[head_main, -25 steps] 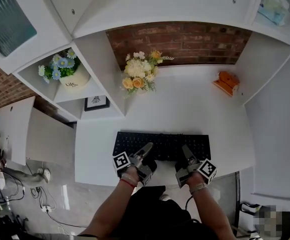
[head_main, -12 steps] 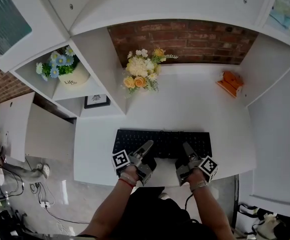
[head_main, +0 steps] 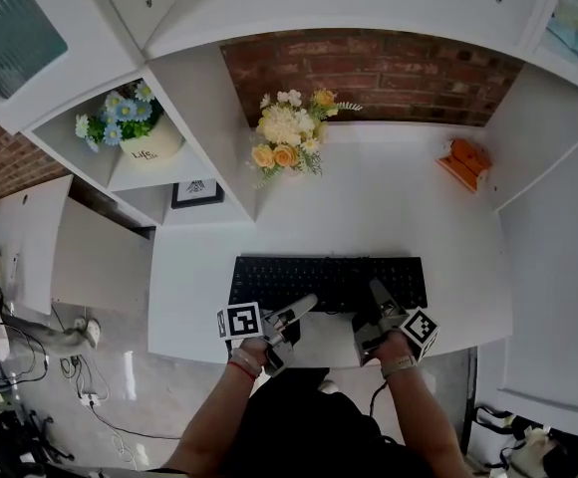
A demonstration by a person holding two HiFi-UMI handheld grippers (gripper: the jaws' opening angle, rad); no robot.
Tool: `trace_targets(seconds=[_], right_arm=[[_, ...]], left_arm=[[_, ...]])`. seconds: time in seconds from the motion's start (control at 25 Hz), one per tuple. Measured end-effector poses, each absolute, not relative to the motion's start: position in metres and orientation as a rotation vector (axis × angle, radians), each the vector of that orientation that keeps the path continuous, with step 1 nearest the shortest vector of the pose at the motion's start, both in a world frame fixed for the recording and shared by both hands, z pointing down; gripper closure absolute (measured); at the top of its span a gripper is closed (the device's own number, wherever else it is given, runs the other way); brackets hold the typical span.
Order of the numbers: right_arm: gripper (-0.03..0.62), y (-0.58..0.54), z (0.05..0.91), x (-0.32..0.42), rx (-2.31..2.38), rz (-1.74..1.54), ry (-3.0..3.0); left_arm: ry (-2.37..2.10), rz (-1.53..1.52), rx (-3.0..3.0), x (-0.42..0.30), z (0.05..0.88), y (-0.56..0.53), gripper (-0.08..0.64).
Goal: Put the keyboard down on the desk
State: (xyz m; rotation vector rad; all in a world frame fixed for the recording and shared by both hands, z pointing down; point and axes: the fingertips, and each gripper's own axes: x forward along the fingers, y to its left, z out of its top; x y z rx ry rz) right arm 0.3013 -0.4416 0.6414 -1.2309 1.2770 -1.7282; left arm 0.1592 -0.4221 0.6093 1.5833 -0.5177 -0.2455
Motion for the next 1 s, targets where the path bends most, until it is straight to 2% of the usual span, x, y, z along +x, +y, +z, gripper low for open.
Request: trace_targets(seconds=[0.24, 0.4, 0.68, 0.84, 1.0], right_arm=[[0.517, -0.445, 0.639, 0.305, -1.227, -1.72, 1.279], [0.514, -0.445, 0.636, 0.305, -1.231, -1.718, 1.293], [0.512, -0.441, 0.636, 0.3, -1.179, -1.751, 1.408], [0.463, -0.436, 0.63, 0.301, -1.14, -1.778, 1.502], [0.451, -0.427, 0.622, 0.305, -1.104, -1.768, 1.602]], left_arm=[[-0.535, 0.063, 1.841, 0.172, 0.613, -0.396, 0.29], [-0.582, 0.174, 1.931, 0.169, 0.616, -0.395, 0.351], [-0.584, 0.062, 1.787, 0.168, 0.62, -0.389, 0.423], [-0.582, 0.03, 1.745, 0.17, 0.62, -0.39, 0.43], [-0.588, -0.081, 1.668, 0.168, 0.616, -0.4, 0.44]])
